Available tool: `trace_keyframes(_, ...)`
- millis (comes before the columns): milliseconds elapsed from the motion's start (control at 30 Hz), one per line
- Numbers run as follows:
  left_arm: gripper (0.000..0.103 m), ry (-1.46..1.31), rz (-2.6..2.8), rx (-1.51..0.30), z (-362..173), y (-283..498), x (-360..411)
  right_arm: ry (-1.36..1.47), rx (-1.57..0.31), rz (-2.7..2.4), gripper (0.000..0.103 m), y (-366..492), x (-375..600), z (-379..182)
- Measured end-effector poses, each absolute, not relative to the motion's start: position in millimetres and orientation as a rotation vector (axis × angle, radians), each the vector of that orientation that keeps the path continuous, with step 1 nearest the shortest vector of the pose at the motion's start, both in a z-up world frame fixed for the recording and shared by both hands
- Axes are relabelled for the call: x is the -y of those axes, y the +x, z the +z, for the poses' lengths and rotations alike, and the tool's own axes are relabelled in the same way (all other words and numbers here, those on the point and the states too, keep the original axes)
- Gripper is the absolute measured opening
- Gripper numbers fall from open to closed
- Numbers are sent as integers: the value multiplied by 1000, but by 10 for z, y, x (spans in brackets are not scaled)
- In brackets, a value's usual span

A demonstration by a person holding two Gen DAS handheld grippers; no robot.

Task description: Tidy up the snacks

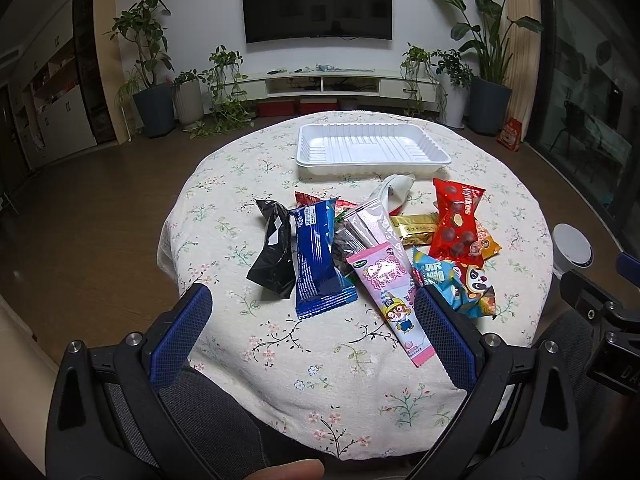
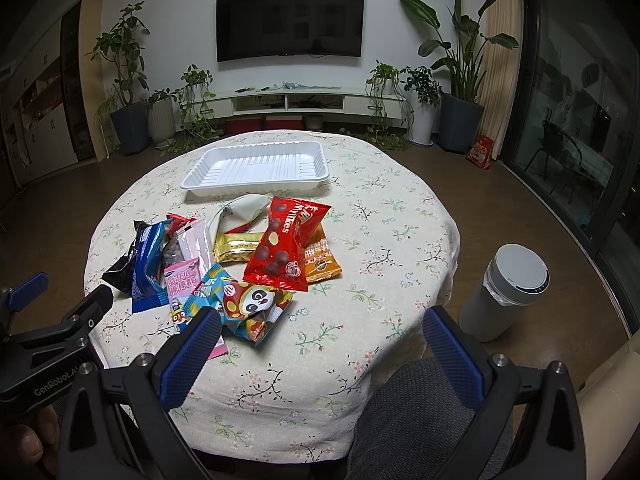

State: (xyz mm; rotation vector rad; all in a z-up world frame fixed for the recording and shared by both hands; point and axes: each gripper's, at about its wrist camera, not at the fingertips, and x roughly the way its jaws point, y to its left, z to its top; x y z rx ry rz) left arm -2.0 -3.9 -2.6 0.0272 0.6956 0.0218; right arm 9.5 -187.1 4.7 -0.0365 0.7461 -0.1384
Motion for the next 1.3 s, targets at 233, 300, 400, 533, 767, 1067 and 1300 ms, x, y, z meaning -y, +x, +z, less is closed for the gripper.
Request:
trace_keyframes(233, 103, 28, 22, -700, -32, -27, 38, -37, -746, -138, 103, 94, 1865, 37)
trace_keyframes(300, 103, 28, 23, -702, -39, -20, 33, -37, -747, -138, 103, 94, 1870, 35)
trace_keyframes(400, 103, 26, 26, -707, -50, -5, 25, -36, -748, -139, 103, 94, 1867, 29)
trace_keyframes(533, 103, 24, 25, -710, -59, -1, 19, -37, -747, -139, 103, 95, 1866, 22)
trace_keyframes(767, 103, 18, 25, -716, -80, 11, 9, -36, -749, -138, 103, 97, 1873, 40)
trace_keyframes(1067, 103, 20, 26, -716, -85, 10, 9, -37, -750, -138, 103, 98, 1873, 37)
trace_keyframes(1300, 103, 19, 27, -717, -92, 10, 2, -37, -752, -136, 103, 99, 1869, 32)
